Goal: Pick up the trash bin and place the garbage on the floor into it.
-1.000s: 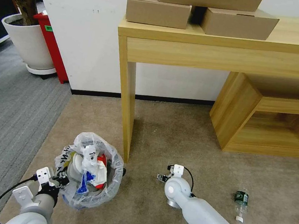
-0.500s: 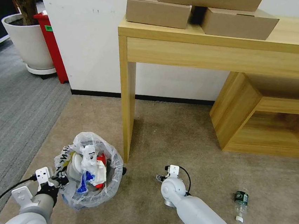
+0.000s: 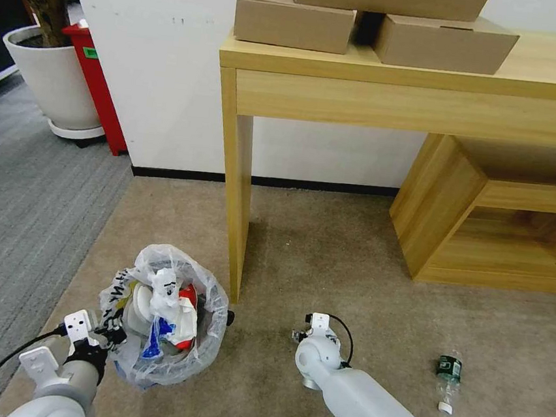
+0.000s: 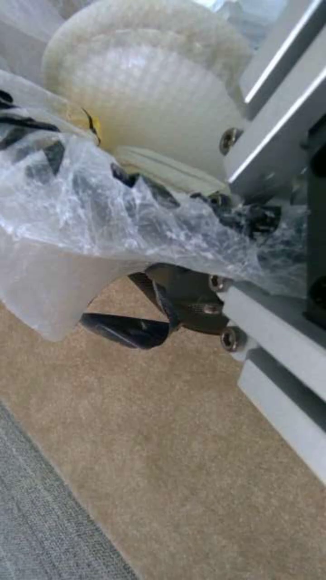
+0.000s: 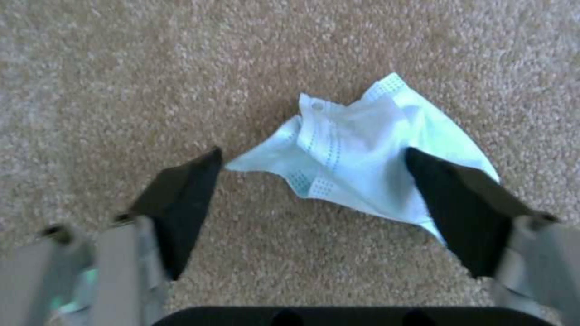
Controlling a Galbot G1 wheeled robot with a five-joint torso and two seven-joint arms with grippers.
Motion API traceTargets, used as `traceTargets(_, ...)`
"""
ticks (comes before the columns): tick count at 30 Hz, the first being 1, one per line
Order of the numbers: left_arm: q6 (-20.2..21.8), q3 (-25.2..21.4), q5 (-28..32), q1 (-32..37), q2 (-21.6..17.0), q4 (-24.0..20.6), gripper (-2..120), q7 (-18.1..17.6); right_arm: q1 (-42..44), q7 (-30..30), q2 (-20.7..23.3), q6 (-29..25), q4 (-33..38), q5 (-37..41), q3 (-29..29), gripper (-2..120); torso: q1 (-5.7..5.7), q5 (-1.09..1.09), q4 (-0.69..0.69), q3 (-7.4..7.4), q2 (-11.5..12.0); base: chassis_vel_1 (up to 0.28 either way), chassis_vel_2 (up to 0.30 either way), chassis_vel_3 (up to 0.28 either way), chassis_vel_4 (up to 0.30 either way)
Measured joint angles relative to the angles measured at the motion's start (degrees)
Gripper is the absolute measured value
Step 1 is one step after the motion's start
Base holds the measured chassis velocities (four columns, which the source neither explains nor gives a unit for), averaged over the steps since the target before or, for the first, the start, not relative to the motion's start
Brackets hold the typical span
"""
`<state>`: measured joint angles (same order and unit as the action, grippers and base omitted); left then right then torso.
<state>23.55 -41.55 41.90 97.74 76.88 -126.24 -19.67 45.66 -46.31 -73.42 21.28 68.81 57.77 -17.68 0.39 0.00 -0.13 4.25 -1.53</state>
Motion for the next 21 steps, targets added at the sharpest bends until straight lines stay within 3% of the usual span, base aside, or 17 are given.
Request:
traceTargets(2,0.0,-0.01,0.02,-0.05,-0.05,0.06,0,0.0,0.05,0.03,0.0,-0.15,-0.06,-0.23,0.0,71,0.0,0.0,0.0,0.0,0.0,0.0,0.0,0.0,0.0)
traceTargets(7,-0.3,0.02,-0.05,-0.44,0.01,0.86,0,0.01,0.48,0.06,0.24,-0.46,0.14,-0.91,0.09,48,0.0,0.0,0.0,0.0,0.0,0.0,0.0,0.0,0.0)
traceTargets(10,-0.4,0.12,-0.12,-0.47,0.08,1.01,0,0.01,0.66,0.06,0.31,-0.58,0.24,-1.15,0.08,43,0.0,0.0,0.0,0.0,0.0,0.0,0.0,0.0,0.0)
traceTargets(11,-0.42,0.21,-0.2,-0.47,0.11,1.12,0,0.01,0.91,0.16,0.46,-0.73,0.42,-1.45,0.08,34,0.0,0.0,0.0,0.0,0.0,0.0,0.0,0.0,0.0)
traceTargets(18,-0.46,0.21,-0.29,-0.61,0.06,1.34,0,0.01,1.9,0.84,1.51,-1.59,1.66,-2.21,0.34,12,0.0,0.0,0.0,0.0,0.0,0.0,0.0,0.0,0.0)
traceTargets(21,-0.45,0.24,-0.34,-0.69,0.1,1.56,0,0.02,2.43,1.28,2.07,-2.19,2.6,-2.64,0.56,8,0.0,0.0,0.0,0.0,0.0,0.0,0.0,0.0,0.0)
